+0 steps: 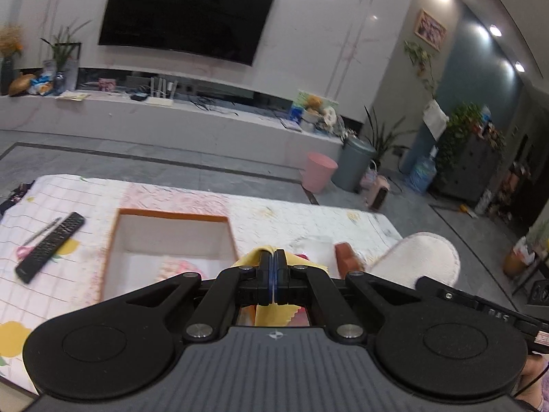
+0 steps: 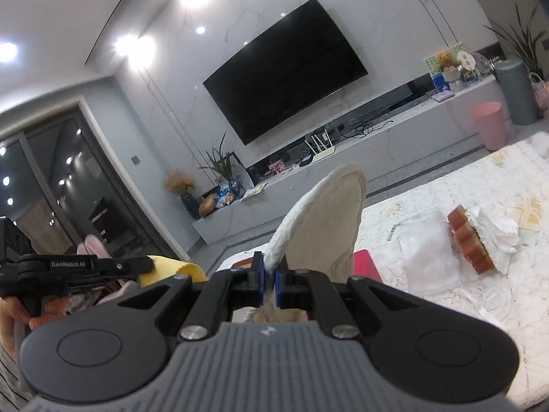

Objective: Organize soft objects
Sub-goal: 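Drop the yellow cloth into the orange box while the right tool carries the bundle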

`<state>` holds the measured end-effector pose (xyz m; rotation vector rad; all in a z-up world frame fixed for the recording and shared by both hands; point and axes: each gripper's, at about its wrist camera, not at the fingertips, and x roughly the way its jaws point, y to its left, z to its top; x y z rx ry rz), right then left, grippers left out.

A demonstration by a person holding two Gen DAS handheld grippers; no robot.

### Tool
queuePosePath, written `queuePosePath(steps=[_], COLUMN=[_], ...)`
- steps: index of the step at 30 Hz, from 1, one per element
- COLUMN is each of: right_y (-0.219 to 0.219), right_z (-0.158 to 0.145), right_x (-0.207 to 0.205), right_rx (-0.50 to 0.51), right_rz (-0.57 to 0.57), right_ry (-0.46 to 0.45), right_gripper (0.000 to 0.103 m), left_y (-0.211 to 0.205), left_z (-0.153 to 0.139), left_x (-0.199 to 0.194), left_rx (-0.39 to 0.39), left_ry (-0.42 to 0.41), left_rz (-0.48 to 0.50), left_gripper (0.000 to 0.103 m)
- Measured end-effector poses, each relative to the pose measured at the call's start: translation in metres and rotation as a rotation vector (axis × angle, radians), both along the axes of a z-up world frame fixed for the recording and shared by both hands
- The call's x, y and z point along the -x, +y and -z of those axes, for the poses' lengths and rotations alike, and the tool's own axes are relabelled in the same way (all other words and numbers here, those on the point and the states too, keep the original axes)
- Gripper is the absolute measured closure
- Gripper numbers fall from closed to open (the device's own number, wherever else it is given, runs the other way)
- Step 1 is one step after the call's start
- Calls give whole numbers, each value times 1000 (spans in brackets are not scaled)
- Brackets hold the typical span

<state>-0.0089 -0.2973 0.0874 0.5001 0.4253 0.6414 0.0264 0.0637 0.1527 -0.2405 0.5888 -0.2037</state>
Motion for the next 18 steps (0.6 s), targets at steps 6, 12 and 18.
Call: queuePosePath(steps=[6,12,18], right_y=[40,99,144], right_z=[-14,-10,9], right_x=[2,-30,-56], right_rx=[45,115,173], right_rz=[-67,-129,-168], right_ry=[-31,2,36], right_gripper=[100,100,100], left_y=[28,44,71], left_z=[21,61,95], left_x=[-2,-19,-43], left_rx=[45,153,261], left_ry=[-27,-13,5], left_rz=[-21,-42,-118], left_gripper=[103,103,103])
